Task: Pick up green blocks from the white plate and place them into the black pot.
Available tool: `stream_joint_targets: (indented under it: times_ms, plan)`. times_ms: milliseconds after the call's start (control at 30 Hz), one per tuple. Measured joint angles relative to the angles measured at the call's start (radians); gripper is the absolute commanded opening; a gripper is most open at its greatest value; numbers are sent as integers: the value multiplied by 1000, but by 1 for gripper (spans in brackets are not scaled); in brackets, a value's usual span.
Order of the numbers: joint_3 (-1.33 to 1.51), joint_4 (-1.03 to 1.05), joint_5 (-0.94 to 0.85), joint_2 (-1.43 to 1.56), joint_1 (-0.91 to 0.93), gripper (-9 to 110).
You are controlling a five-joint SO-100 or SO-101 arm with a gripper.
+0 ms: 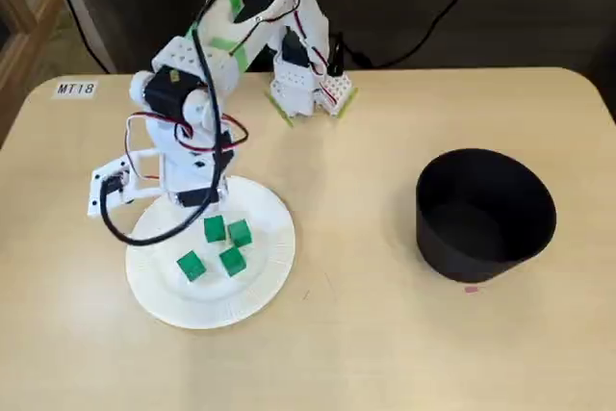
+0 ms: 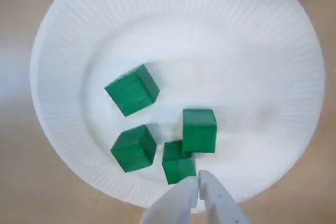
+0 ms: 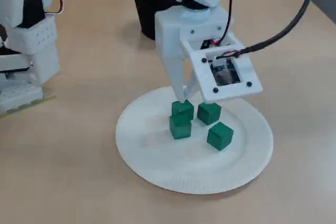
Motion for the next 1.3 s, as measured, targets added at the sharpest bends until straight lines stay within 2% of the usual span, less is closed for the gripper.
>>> stream_joint_targets:
  times_ms: [133, 333, 633, 1300]
  plan:
    - [-43, 3, -21, -44, 3, 2]
    - [-48, 3, -66, -49, 38, 24]
    - [-149, 3, -146, -147, 97, 27]
    - [-342, 5, -221, -351, 32, 29]
